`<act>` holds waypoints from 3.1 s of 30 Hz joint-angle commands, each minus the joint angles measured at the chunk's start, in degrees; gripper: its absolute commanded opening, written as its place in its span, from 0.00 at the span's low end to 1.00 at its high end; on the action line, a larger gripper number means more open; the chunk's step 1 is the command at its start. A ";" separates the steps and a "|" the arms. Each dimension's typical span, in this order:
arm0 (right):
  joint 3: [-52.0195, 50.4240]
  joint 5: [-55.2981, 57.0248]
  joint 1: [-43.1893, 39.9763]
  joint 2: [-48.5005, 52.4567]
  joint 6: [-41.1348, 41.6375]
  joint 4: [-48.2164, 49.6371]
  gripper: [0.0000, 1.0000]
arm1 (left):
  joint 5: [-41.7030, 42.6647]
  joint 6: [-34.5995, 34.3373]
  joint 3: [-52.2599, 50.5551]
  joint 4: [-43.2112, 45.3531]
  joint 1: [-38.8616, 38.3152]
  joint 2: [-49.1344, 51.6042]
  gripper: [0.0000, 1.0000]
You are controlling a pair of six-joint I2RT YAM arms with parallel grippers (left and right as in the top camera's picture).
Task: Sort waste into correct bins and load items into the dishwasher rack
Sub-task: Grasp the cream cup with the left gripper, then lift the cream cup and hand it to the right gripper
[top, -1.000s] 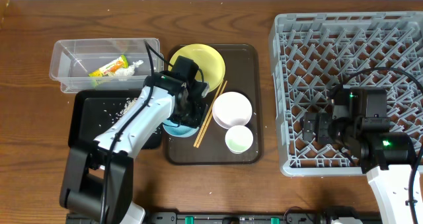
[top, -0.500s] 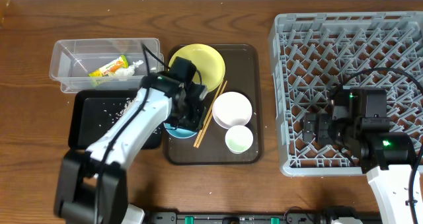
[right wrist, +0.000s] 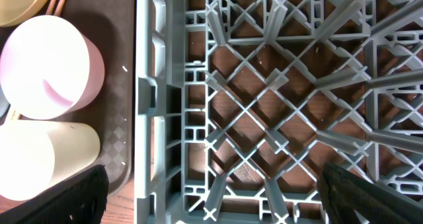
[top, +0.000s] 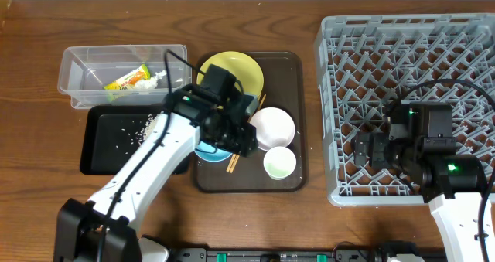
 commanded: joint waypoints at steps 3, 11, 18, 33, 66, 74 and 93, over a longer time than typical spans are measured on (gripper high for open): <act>1.11 -0.28 -0.26 -0.13 0.09 0.00 0.99 | 0.42 -0.26 0.85 0.44 -3.69 2.84 0.50; 1.09 -0.28 -0.26 -0.13 0.09 -0.02 0.99 | -5.25 -3.43 0.66 1.18 -8.55 7.48 0.50; 1.09 -0.28 -0.24 -0.13 0.07 -0.13 0.99 | -5.27 -3.45 0.63 2.34 -9.94 12.37 0.37; 1.09 -0.28 -0.26 -0.13 0.07 -0.20 0.99 | -5.20 -3.41 0.98 -4.35 -7.58 11.17 0.06; 0.98 -55.71 6.82 22.05 -13.44 21.35 0.91 | 55.93 -3.63 1.07 16.17 17.22 15.32 0.06; 0.98 -57.92 9.68 27.80 -9.84 34.93 0.85 | 57.35 -3.61 1.07 16.55 17.18 15.30 0.06; 0.98 -62.40 15.56 28.85 -1.42 58.34 0.82 | 57.20 -3.63 1.07 16.55 17.18 15.32 0.06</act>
